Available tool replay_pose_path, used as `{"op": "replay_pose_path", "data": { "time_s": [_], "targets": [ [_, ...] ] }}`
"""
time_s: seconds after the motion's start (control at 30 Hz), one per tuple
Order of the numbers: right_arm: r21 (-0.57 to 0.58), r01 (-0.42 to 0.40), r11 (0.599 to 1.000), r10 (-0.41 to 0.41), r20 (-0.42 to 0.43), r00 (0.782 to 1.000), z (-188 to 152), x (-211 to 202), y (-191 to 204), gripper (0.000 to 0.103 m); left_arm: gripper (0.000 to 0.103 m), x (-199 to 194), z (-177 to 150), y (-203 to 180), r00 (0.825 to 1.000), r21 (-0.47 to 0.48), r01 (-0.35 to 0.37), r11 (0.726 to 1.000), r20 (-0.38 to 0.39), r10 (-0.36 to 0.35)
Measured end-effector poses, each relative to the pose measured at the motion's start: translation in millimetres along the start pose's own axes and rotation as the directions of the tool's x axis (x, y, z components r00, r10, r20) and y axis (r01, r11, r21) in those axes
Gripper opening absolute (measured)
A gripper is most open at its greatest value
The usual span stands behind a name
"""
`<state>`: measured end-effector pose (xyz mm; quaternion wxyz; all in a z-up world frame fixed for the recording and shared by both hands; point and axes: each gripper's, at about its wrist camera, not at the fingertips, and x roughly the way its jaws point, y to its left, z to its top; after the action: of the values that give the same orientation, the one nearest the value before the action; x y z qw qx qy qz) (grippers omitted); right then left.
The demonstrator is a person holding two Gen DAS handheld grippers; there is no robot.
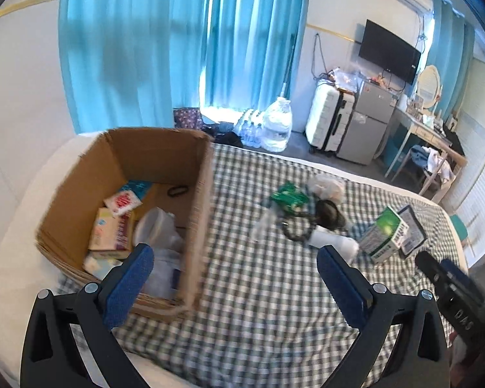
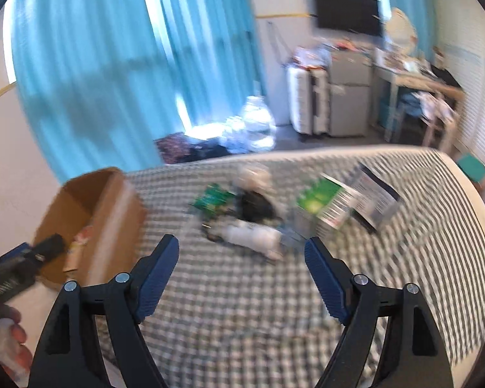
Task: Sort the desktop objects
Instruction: 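Move both tools back over the bed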
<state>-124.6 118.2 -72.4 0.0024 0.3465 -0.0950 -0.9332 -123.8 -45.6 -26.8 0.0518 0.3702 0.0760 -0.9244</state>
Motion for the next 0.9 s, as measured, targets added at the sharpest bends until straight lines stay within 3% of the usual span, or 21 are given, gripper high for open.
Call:
{"op": "replay_pose_path", "data": {
  "time_s": [0.2,0.37,0.7,0.77,0.9],
  "targets": [
    [0.178,0.095,0.979,-0.083,-0.077,0.994,-24,23,-68,0.08,0.103,37,-20,-44,0.997,0.088,0.008,0.996,-0.072,-0.001],
    [0.221,0.113,0.969,-0.097,-0.084,0.992,-32,37,-87,0.08,0.103,73,-37,-66,0.991,0.163,-0.013,0.986,-0.129,0.035],
    [0.256,0.139,0.957,-0.103,-0.149,0.983,-41,85,-106,0.08,0.103,140,-53,-97,0.97,0.213,0.04,0.976,-0.242,0.013],
    [0.267,0.154,0.951,-0.116,-0.15,0.982,-40,90,-111,0.08,0.103,151,-50,-108,0.964,0.201,0.062,0.978,-0.265,-0.007],
    [0.297,0.193,0.935,-0.148,-0.167,0.975,-41,100,-128,0.08,0.103,168,-41,-132,0.968,0.151,0.046,0.987,-0.25,-0.007]
  ]
}}
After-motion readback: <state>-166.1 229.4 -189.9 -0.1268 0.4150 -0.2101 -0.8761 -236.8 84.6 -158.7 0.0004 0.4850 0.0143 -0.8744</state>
